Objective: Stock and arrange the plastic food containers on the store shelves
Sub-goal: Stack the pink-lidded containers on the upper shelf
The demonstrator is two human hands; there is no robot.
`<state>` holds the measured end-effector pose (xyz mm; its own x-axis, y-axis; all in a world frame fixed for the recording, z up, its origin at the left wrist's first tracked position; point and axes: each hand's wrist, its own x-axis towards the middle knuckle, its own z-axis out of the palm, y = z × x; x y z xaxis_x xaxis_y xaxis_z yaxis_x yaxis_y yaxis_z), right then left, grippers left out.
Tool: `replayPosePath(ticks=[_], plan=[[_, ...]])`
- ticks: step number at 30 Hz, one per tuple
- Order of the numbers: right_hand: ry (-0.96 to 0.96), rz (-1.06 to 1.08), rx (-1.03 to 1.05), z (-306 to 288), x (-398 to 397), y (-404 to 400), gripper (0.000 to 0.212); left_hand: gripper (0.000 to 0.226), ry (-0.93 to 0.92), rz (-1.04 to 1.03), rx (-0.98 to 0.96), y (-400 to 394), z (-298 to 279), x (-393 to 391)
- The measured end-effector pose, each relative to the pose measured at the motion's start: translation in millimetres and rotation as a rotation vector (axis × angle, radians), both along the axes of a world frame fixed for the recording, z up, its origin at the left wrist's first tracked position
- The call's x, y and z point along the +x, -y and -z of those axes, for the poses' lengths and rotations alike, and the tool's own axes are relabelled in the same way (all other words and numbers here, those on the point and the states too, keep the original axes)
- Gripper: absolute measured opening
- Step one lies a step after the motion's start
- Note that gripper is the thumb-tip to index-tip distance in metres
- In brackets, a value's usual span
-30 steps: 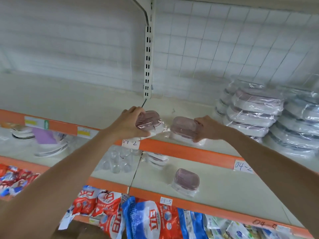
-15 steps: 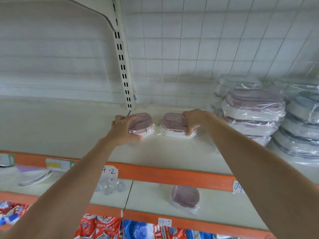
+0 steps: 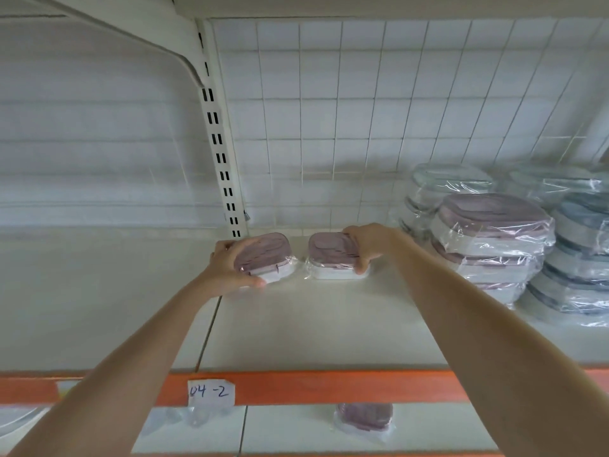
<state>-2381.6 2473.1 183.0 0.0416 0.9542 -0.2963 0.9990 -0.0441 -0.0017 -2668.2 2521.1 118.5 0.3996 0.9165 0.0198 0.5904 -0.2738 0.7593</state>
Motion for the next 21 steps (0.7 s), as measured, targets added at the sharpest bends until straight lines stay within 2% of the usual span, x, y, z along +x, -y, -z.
replayPosePath(ticks=[3,5,9,11,13,16,18,20,21], plan=[[-0.054,0.022,0.033,-1.7,-4.0,2.3,0.077,0.090,0.227,-0.017,-0.099,-3.2,-13.4,0.5],[-0.082,0.037,0.038,-2.2,-7.9,5.3,0.072,0.090,0.300,-0.035,-0.130,-7.7,-26.0,4.2],[-0.115,0.137,0.022,-11.0,-7.8,6.2,0.087,0.095,0.205,0.021,-0.008,-16.6,-51.9,26.2],[-0.249,0.175,0.057,-24.5,-7.9,5.9,0.091,0.097,0.162,0.070,0.040,-18.2,-59.9,40.3],[-0.413,0.181,0.141,-39.2,-11.9,8.2,0.086,0.096,0.122,0.146,0.060,-17.3,-62.0,55.5],[-0.555,0.183,0.197,-53.3,-22.1,15.2,0.073,0.096,0.048,0.293,0.072,-13.4,-56.9,78.7],[-0.535,0.160,0.125,-52.9,-29.1,19.6,0.059,0.095,-0.001,0.375,0.085,-11.4,-51.7,90.2],[-0.386,0.137,0.087,-44.1,-34.2,21.5,0.037,0.095,-0.046,0.396,0.118,-13.5,-46.9,96.6],[-0.285,0.136,0.102,-38.3,-35.3,22.2,0.037,0.098,-0.053,0.379,0.123,-15.2,-45.1,97.2]])
